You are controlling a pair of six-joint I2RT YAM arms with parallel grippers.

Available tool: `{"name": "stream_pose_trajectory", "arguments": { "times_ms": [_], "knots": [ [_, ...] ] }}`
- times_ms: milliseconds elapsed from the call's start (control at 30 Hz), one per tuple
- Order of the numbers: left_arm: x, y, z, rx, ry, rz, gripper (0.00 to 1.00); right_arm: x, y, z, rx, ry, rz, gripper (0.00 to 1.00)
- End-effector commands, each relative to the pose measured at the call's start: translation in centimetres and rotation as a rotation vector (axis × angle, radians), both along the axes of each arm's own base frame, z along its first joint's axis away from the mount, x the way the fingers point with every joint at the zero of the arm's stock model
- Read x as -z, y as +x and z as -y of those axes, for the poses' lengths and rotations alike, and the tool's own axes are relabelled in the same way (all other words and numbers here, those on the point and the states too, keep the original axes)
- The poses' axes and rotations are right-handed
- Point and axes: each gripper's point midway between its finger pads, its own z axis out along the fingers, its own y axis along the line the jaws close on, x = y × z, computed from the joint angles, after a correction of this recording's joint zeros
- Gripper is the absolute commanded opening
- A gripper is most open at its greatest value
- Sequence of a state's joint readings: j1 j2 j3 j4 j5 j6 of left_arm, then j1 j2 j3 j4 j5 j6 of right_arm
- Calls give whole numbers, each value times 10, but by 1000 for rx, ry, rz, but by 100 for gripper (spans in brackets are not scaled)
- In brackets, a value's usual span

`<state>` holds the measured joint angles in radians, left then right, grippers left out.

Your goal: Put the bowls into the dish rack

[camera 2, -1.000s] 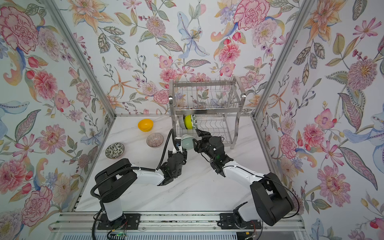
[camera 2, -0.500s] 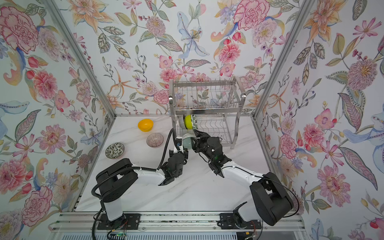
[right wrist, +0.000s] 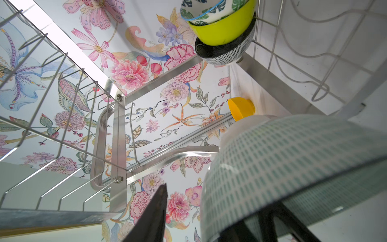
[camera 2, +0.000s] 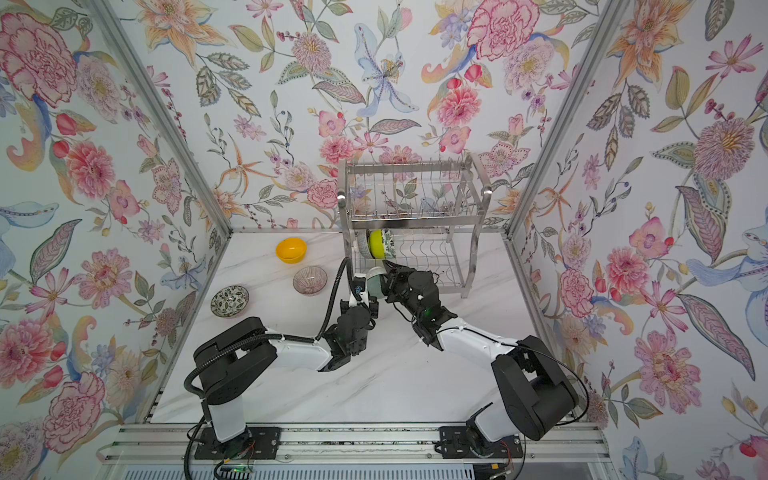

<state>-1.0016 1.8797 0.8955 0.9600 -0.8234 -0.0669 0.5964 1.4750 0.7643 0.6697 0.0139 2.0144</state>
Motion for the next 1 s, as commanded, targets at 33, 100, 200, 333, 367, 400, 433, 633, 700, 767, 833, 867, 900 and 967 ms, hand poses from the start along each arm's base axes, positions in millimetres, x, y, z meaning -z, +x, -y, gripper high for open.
{"name": "stream_pose_trajectory", "arguments": {
  "times_ms": [33, 100, 200, 333, 367, 400, 433, 633, 700, 767, 833, 867, 900, 967],
  "knots": [
    [-22, -1, 4, -12, -78, 56, 0, 2, 3, -1, 13, -19, -3, 30],
    [-23, -1, 4, -11, -79, 56, 0, 7, 2, -3, 8, -34, -11, 28],
    [-23, -2, 2, -14, -82, 58, 0, 12, 3, -3, 9, -39, -17, 21],
    [-26, -4, 1, -15, -85, 65, 0, 15, 3, -4, 3, -52, -16, 10],
    [-26, -4, 1, -15, -83, 66, 0, 15, 3, -5, 1, -56, -14, 7],
    [-28, -5, 1, -16, -85, 68, 0, 14, 3, -5, 1, -64, -9, 5],
    [-28, -5, 0, -18, -86, 68, 0, 14, 3, -4, 1, -71, -7, 3],
    [-29, -6, -2, -22, -110, 62, 6, 8, 1, -1, 3, -157, 27, 0],
    [-29, -7, -3, -22, -118, 60, 12, 6, 1, -1, 3, -166, 41, 0],
    [-30, -7, -4, -24, -125, 60, 22, 3, 2, -4, -2, -161, 68, 0],
    [-32, -8, -4, -23, -135, 62, 28, -5, 4, -8, -17, -166, 110, 0],
    [-32, -8, -5, -23, -134, 62, 30, -8, 4, -10, -27, -178, 122, 0],
    [-33, -8, -6, -24, -136, 62, 32, -10, 4, -12, -35, -190, 129, 0],
    [-34, -9, -7, -22, -138, 63, 36, -14, 5, -14, -38, -208, 141, 0]
  ]
}}
